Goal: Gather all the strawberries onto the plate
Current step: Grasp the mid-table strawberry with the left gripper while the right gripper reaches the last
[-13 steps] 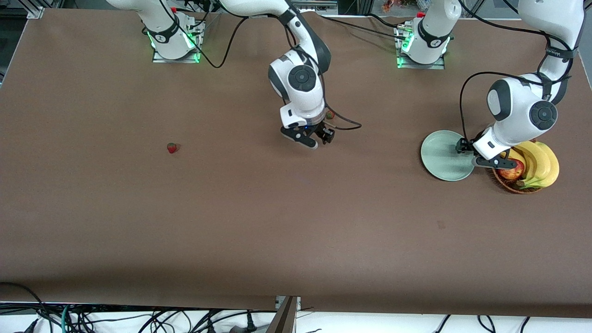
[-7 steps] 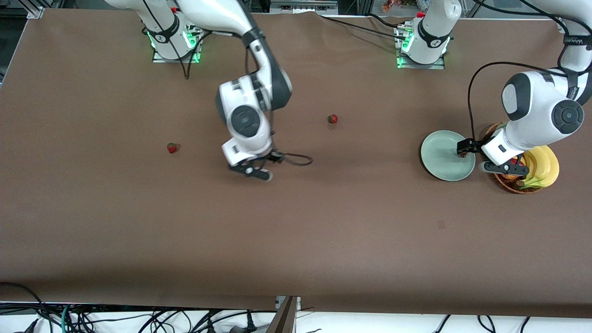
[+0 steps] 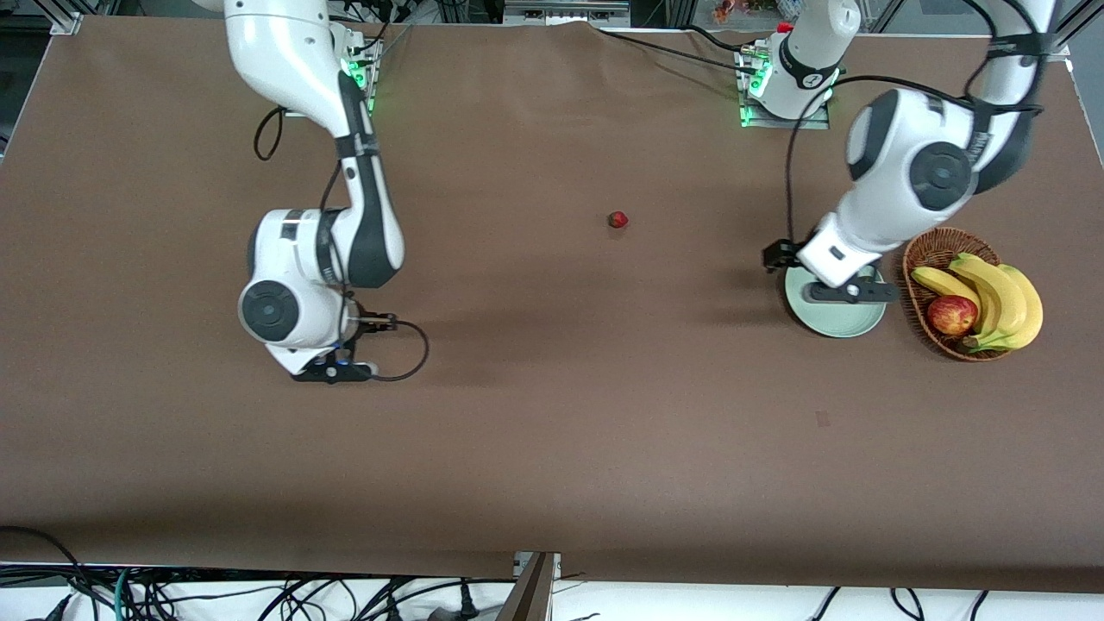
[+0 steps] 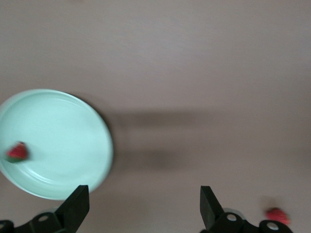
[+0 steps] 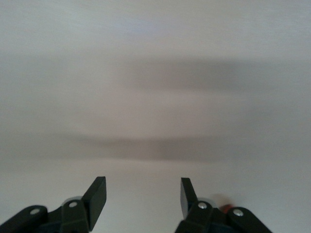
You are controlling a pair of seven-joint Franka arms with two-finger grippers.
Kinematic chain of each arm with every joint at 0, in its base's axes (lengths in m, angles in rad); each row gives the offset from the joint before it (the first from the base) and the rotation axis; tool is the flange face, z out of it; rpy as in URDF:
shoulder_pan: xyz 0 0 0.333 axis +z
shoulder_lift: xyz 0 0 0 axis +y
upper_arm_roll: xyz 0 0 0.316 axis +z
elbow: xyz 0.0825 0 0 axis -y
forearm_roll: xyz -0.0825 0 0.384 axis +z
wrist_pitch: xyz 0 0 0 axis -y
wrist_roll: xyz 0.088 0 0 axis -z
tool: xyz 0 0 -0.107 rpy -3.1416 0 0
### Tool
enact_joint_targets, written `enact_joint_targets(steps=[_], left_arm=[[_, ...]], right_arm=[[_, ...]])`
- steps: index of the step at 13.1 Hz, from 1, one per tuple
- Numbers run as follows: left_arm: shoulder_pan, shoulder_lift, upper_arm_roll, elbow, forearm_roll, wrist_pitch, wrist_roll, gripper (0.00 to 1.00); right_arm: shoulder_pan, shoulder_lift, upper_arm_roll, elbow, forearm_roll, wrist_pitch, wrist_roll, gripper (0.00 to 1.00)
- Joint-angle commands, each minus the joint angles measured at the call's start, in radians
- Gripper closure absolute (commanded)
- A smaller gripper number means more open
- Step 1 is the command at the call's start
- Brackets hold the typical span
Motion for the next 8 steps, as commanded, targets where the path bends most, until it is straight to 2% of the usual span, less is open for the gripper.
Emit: enact_joint_targets(steps=[1,4,6,8], left_arm=[[0.022,-0.016,-0.142,-0.012,-0.008,0.008,-0.175,0.00],[0.016,-0.010,-0.284,-0.081,0.020,0.140,-0.390,0.00],[-0.004,0.027,-0.349,-0.098,0.075,0.218,-0.575,0.00],[-0.059,0.083,-0.368,-0.096,0.185,0.255,-0.735,0.00]], right_arm=[[0.013,-0.079,-0.028,-0.188,0.012,0.104,-0.164,0.30],[0.013,-0.203,-0.048,-0.424,0.012,0.243,-0.302,0.30],[0.013,-0.254,-0.052,-0.524,0.015,0.296,-0.325,0.30],[0.013,-0.294,-0.052,-0.587,0.019,0.317,-0.325,0.30]])
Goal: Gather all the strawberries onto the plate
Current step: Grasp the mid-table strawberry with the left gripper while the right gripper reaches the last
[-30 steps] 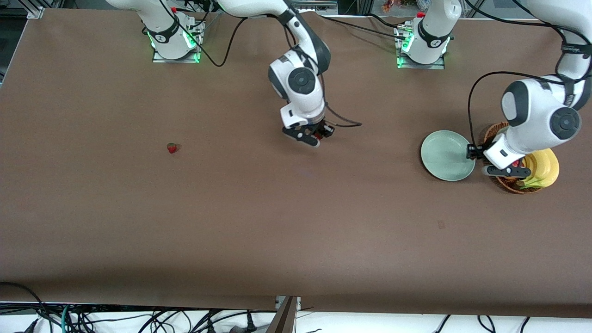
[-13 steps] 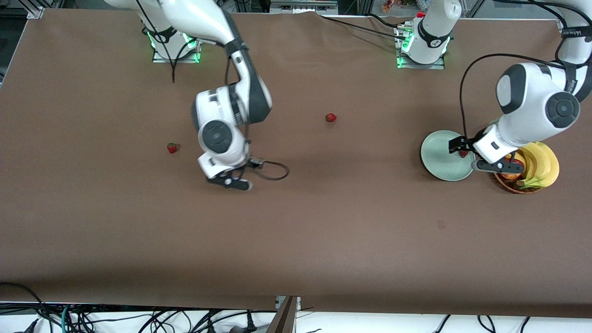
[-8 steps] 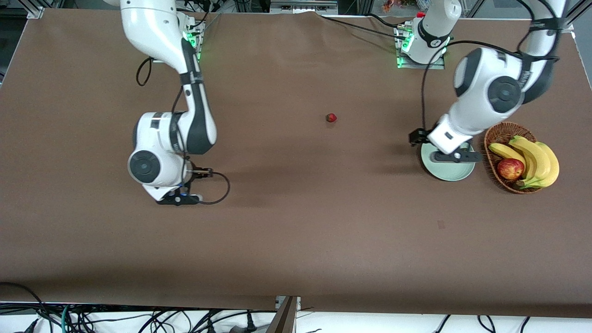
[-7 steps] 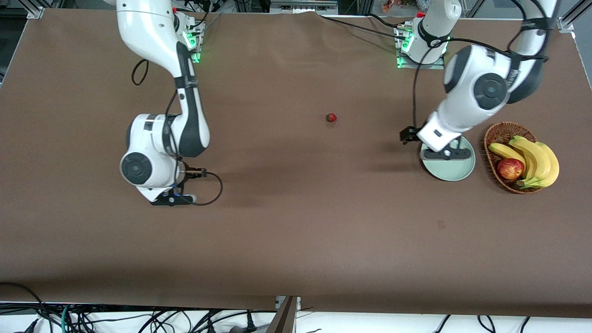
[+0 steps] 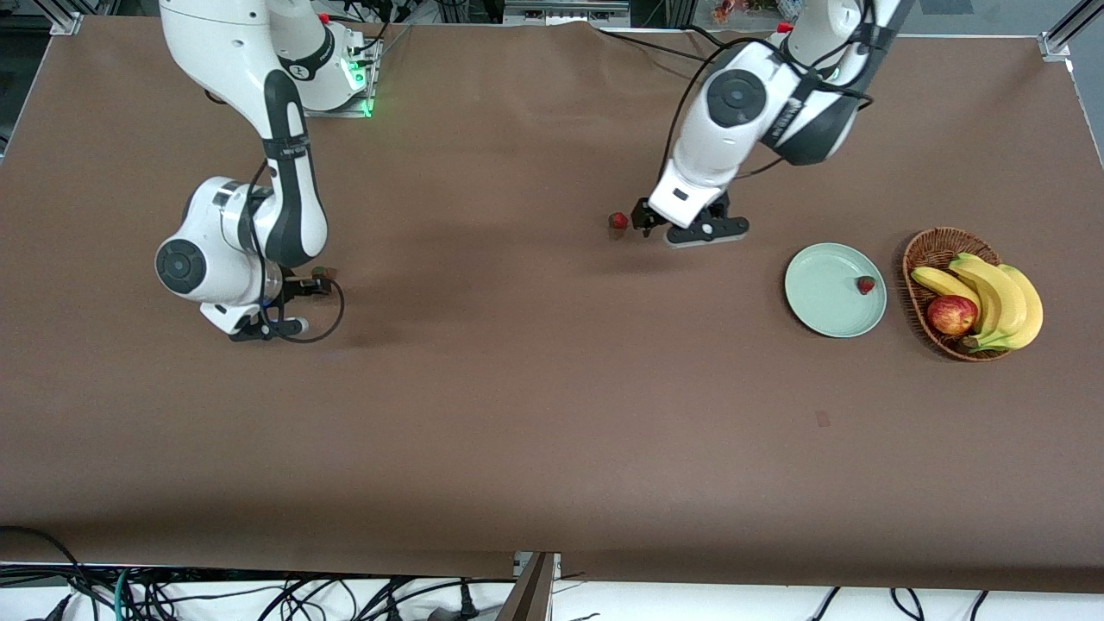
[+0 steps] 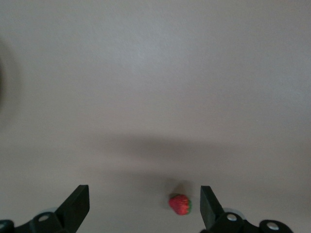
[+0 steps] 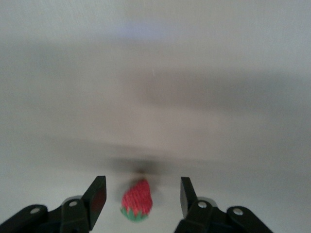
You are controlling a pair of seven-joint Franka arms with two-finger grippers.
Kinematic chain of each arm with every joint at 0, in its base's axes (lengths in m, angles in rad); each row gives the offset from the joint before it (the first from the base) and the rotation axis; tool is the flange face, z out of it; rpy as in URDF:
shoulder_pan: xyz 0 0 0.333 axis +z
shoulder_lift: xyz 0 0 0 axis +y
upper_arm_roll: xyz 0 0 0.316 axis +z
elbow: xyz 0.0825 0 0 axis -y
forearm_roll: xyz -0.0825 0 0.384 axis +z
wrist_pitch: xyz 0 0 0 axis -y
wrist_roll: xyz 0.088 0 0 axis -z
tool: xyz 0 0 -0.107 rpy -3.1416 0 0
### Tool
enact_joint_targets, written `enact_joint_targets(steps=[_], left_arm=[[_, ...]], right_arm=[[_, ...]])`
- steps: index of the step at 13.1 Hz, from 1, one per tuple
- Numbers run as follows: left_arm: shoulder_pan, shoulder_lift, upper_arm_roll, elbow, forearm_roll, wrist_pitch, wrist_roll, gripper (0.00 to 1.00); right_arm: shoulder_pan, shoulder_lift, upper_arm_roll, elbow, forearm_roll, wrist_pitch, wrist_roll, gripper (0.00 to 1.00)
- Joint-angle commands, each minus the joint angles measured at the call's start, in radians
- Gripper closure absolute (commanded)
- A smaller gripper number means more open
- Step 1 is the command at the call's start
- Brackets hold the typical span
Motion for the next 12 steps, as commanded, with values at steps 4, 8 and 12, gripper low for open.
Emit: enact_joint_targets(steps=[4,8,12], left_arm=[[-0.122,0.220,-0.011,0.010,0.325,0.134,-0.412,0.00],[-0.137,0.360,-0.013,0.013,0.476,0.180,-0.578,0.00],[-0.154,0.379,-0.014,0.007,0.476,0.180,-0.600,0.00]], right_arm=[[0.019,-0.104,-0.004,-0.154,0.050,0.070,-0.024,0.31],[0.021,-0.095,-0.001,-0.155,0.054,0.099,-0.024,0.34],[0.023,-0.083,0.016,-0.155,0.085,0.126,-0.024,0.43]])
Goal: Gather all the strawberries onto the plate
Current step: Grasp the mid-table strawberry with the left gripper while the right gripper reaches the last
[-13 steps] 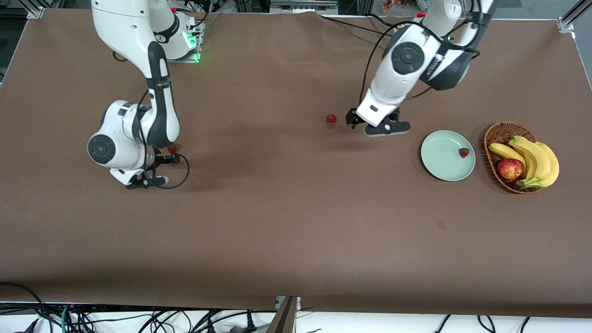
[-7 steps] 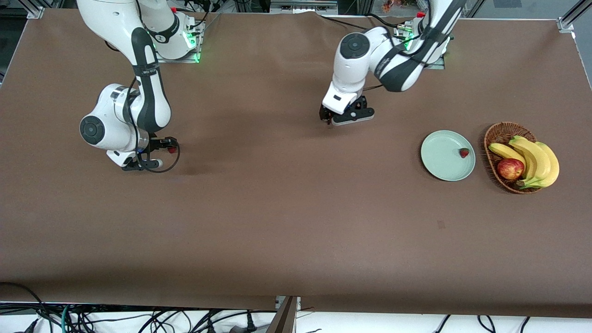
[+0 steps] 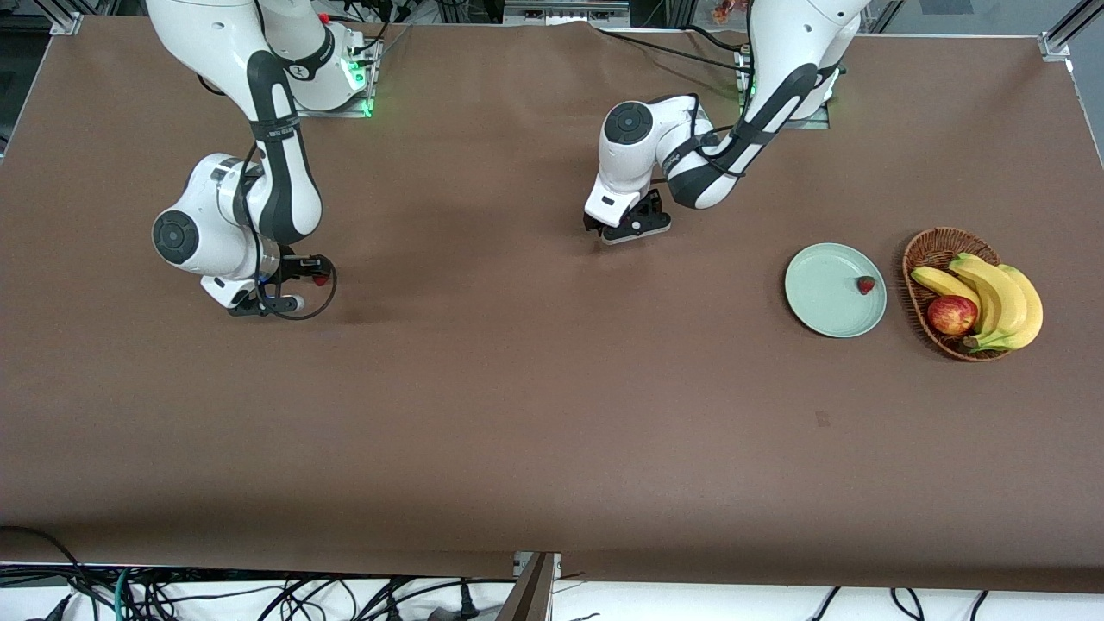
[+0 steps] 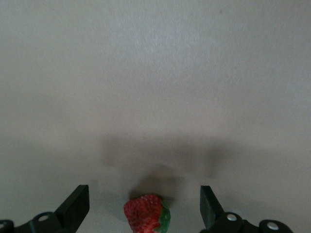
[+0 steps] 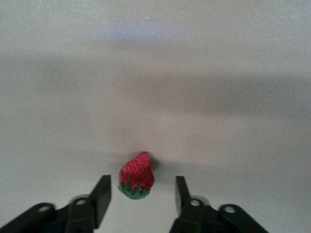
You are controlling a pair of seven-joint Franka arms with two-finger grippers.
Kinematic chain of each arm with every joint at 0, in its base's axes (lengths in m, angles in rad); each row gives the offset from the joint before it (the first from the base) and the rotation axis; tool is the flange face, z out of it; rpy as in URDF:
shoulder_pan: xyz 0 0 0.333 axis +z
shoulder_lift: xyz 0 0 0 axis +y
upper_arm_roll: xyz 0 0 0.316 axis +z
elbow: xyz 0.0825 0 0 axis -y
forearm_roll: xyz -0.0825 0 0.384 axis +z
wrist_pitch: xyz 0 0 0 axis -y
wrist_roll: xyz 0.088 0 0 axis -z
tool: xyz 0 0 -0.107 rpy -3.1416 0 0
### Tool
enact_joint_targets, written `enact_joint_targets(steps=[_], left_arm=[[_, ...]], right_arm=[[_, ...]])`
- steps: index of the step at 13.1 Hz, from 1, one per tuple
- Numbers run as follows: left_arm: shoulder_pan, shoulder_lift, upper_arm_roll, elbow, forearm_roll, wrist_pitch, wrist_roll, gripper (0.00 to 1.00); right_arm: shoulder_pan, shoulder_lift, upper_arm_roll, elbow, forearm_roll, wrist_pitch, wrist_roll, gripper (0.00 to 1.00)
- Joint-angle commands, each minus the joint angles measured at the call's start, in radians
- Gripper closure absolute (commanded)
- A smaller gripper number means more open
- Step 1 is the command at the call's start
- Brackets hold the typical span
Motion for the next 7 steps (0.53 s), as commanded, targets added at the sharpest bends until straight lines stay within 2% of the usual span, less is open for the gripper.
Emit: enact_joint_targets(steps=[1,2,4,5,7], left_arm=[[-0.024,0.006,-0.002,0.012,0.025,-0.006,-0.057,0.00],[-0.025,0.008,-0.003,0.012,0.025,-0.006,-0.069,0.09],[-0.024,0.006,-0.005,0.012,0.025,-0.012,-0.072,0.55],[-0.021,0.005,-0.005,0.012,0.025,-0.015,-0.074,0.73],[-0.013,0.000,-0.006,0.015,0.025,-0.017,-0.072,0.88]], right_arm=[[0.013,-0.007,0.007,-0.031,0.052,0.046,-0.022,0.43],[0.012,-0.007,0.021,-0.031,0.072,0.048,-0.022,0.43],[0.014,-0.007,0.026,-0.031,0.077,0.049,-0.022,0.47],[0.012,-0.007,0.026,-0.031,0.077,0.049,-0.022,0.50],[0.012,-0.007,0.026,-0.031,0.077,0.048,-0.022,0.61]])
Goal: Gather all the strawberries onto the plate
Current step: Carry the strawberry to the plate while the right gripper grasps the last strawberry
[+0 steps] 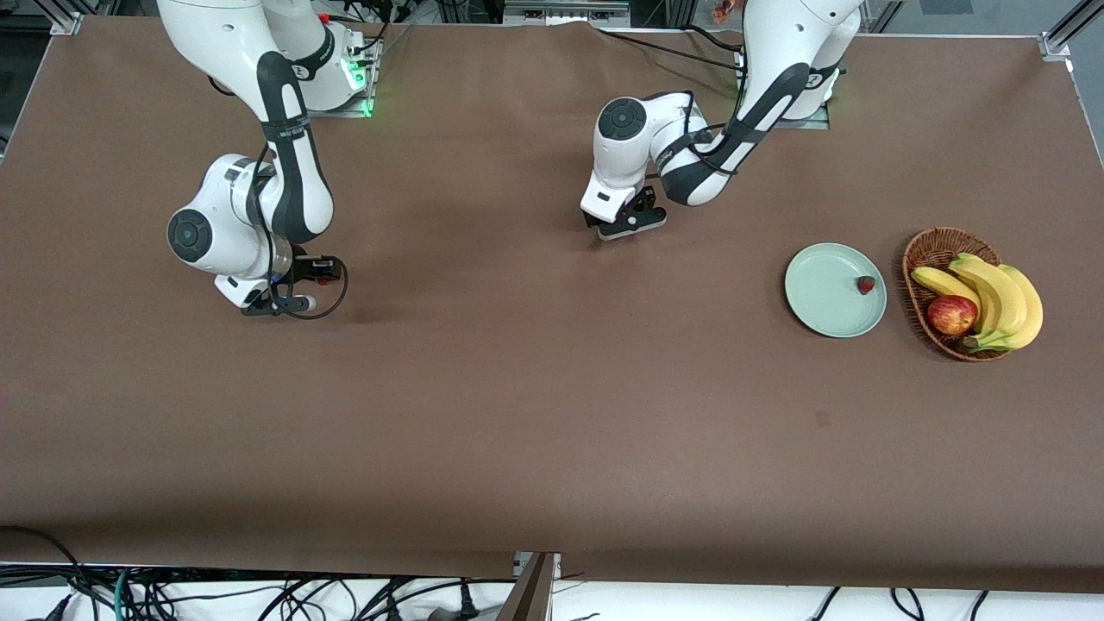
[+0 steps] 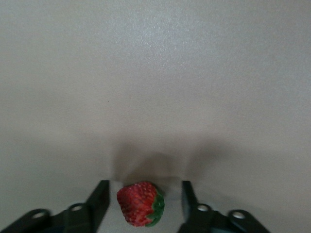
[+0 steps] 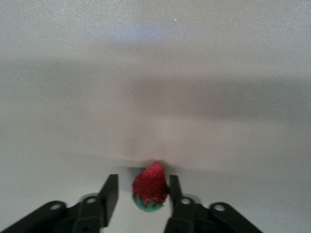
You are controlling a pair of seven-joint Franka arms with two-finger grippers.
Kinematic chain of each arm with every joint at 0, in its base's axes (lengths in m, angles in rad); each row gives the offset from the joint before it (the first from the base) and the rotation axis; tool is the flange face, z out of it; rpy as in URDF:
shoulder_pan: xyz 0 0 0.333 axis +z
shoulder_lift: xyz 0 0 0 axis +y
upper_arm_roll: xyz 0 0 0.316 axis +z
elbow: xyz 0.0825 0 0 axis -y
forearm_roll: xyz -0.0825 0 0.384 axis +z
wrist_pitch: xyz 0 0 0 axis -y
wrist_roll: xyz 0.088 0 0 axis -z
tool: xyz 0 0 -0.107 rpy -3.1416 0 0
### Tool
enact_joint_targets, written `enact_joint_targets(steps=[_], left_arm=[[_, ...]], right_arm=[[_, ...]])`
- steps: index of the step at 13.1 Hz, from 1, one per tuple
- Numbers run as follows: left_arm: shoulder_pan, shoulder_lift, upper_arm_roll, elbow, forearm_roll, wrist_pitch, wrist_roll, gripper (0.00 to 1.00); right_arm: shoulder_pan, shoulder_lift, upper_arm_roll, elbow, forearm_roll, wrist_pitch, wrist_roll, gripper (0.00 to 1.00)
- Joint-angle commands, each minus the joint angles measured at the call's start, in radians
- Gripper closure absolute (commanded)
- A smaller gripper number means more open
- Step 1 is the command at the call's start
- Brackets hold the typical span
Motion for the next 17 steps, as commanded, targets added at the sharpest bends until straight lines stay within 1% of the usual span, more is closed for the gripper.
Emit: enact_joint_targets(steps=[1,2,3,4,6,8,9,10,11,12,13,14,15,17], left_arm=[[0.010,-0.004,-0.006,0.016,0.024,-0.017,-0.022,0.90],[0.015,-0.010,-0.007,0.019,0.024,-0.023,-0.020,0.91],[0.024,-0.026,-0.009,0.023,0.019,-0.043,-0.014,0.93],[0.053,-0.052,-0.015,0.025,0.013,-0.056,-0.011,0.94],[0.149,-0.085,-0.076,0.032,0.010,-0.091,0.019,0.96],[0.309,-0.087,-0.180,0.089,0.004,-0.192,0.099,0.96],[0.395,-0.087,-0.238,0.103,-0.007,-0.221,0.137,0.96],[0.503,-0.090,-0.310,0.129,-0.036,-0.261,0.198,0.96],[0.583,-0.084,-0.375,0.167,-0.047,-0.316,0.245,0.96],[0.634,-0.083,-0.394,0.186,-0.051,-0.357,0.288,0.96],[0.648,-0.083,-0.389,0.209,-0.073,-0.375,0.343,0.96],[0.648,-0.084,-0.368,0.238,-0.112,-0.402,0.419,0.96],[0.641,-0.086,-0.307,0.267,-0.149,-0.434,0.516,0.96],[0.638,-0.115,-0.195,0.290,-0.243,-0.482,0.739,0.96]], right_arm=[[0.009,-0.010,-0.004,-0.023,0.038,0.021,-0.022,0.69],[0.009,-0.010,-0.004,-0.023,0.038,0.021,-0.022,0.78],[0.011,-0.010,-0.004,-0.021,0.038,0.018,-0.022,0.82],[0.009,-0.015,-0.004,-0.012,0.038,0.008,-0.019,0.84],[0.014,-0.019,-0.002,0.037,0.038,-0.018,0.016,0.86],[0.021,-0.009,0.001,0.129,0.037,-0.106,0.103,0.86],[0.028,-0.003,0.012,0.170,0.037,-0.129,0.160,0.86],[0.029,0.010,0.037,0.218,0.037,-0.139,0.223,0.86],[0.029,0.020,0.076,0.261,0.038,-0.139,0.304,0.86],[0.029,0.039,0.119,0.313,0.038,-0.139,0.393,0.86],[0.029,0.060,0.159,0.369,0.038,-0.139,0.491,0.86],[0.029,0.083,0.197,0.428,0.038,-0.139,0.587,0.86],[0.029,0.112,0.235,0.489,0.040,-0.139,0.679,0.86],[0.029,0.180,0.313,0.613,0.040,-0.130,0.879,0.86]])
